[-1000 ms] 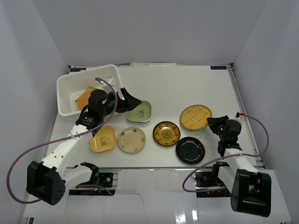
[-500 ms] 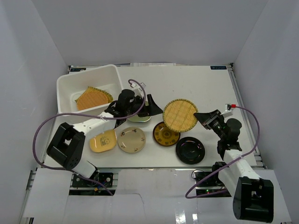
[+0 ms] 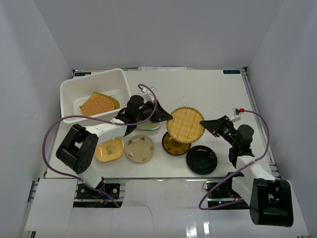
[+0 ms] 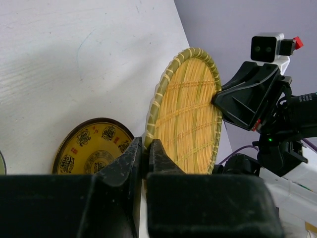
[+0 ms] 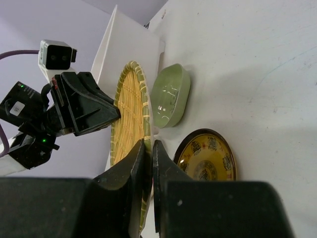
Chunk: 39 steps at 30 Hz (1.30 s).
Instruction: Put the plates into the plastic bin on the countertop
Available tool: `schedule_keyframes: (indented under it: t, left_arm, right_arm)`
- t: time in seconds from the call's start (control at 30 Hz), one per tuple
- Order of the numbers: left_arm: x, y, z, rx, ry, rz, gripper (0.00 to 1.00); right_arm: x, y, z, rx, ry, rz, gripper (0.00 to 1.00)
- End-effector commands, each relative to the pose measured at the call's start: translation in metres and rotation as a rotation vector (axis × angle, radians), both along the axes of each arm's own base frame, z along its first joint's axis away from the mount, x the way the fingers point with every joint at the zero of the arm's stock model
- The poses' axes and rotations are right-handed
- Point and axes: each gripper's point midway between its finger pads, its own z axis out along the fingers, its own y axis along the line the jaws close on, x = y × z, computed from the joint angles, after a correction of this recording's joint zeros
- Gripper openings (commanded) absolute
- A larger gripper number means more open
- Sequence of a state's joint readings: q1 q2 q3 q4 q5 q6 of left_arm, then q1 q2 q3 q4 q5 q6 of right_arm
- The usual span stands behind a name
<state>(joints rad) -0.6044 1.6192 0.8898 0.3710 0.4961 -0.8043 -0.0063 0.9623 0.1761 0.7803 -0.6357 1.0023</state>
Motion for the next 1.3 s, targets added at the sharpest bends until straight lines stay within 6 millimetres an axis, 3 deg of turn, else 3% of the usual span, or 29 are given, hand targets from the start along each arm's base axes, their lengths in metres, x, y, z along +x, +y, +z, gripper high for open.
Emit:
schedule_keyframes:
  t: [0.0,0.1,0.13,0.23,0.3,0.37,0.4,0.43,0.47,0.5,0.57,0.6,0.63,0.7,0.77,0.87,1.1,1.2,1.23,1.27]
  left_arm:
    - [-0.009,-0.003,0.037,-0.083,-0.067,-0.042,0.03]
    - [-0.010,0.000,0.050,-0.087,-0.087,-0.043,0.00]
    - [-0.005,0.004,0.055,-0.080,-0.099,-0.010,0.00]
    - [0.004,0.025,0.084,-0.088,-0.137,0.046,0.00]
    - [0.009,0.043,0.118,-0.117,-0.191,0.084,0.00]
    - [0.027,0.078,0.133,-0.117,-0.200,0.180,0.00]
    - [0.026,0.093,0.153,-0.138,-0.238,0.210,0.00]
    - [0.040,0.122,0.158,-0.126,-0.234,0.290,0.00]
    - [0.045,0.139,0.163,-0.121,-0.241,0.340,0.00]
    - [0.054,0.171,0.179,-0.116,-0.278,0.429,0.00]
    - [0.068,0.214,0.169,-0.024,-0.251,0.600,0.00]
    - [0.075,0.249,0.166,0.010,-0.238,0.708,0.00]
    - [0.074,0.266,0.158,0.042,-0.213,0.764,0.00]
    - [0.079,0.325,0.140,0.086,-0.168,0.947,0.00]
    - [0.078,0.358,0.124,0.114,-0.122,1.044,0.00]
    - [0.080,0.380,0.100,0.145,-0.068,1.112,0.00]
    - [0.100,0.401,0.054,0.193,0.044,1.158,0.00]
    - [0.106,0.401,0.039,0.203,0.086,1.139,0.17]
    - [0.104,0.402,0.034,0.208,0.095,1.146,0.34]
    - [0.102,0.402,0.036,0.207,0.084,1.153,0.43]
  right_arm:
    - [0.000,0.008,0.035,0.022,-0.121,0.061,0.08]
    - [-0.006,0.017,0.036,0.029,-0.120,0.104,0.21]
    - [-0.007,0.018,0.037,0.029,-0.121,0.110,0.40]
    - [-0.010,0.020,0.038,0.006,-0.128,0.139,0.70]
    - [-0.014,0.022,0.042,-0.010,-0.149,0.166,0.78]
    - [-0.017,0.024,0.046,-0.016,-0.165,0.182,0.88]
    - [-0.019,0.024,0.047,-0.018,-0.169,0.189,0.89]
    - [-0.020,0.024,0.047,-0.019,-0.173,0.188,0.93]
    - [-0.022,0.024,0.047,-0.022,-0.179,0.186,0.93]
    - [-0.024,0.024,0.047,-0.028,-0.187,0.192,0.94]
    - [-0.026,0.023,0.041,-0.042,-0.179,0.188,0.95]
    - [-0.027,0.024,0.038,-0.061,-0.184,0.187,0.95]
    - [-0.027,0.024,0.036,-0.071,-0.184,0.183,0.95]
    - [-0.029,0.028,0.027,-0.106,-0.174,0.193,0.94]
    - [-0.030,0.037,0.022,-0.145,-0.147,0.210,0.93]
    - [-0.032,0.053,0.018,-0.239,-0.167,0.238,0.92]
    - [-0.039,0.088,0.011,-0.295,-0.166,0.314,0.90]
    - [-0.040,0.104,0.002,-0.345,-0.158,0.332,0.90]
    - [-0.042,0.116,0.004,-0.363,-0.171,0.346,0.90]
    - [-0.043,0.122,0.003,-0.375,-0.171,0.353,0.90]
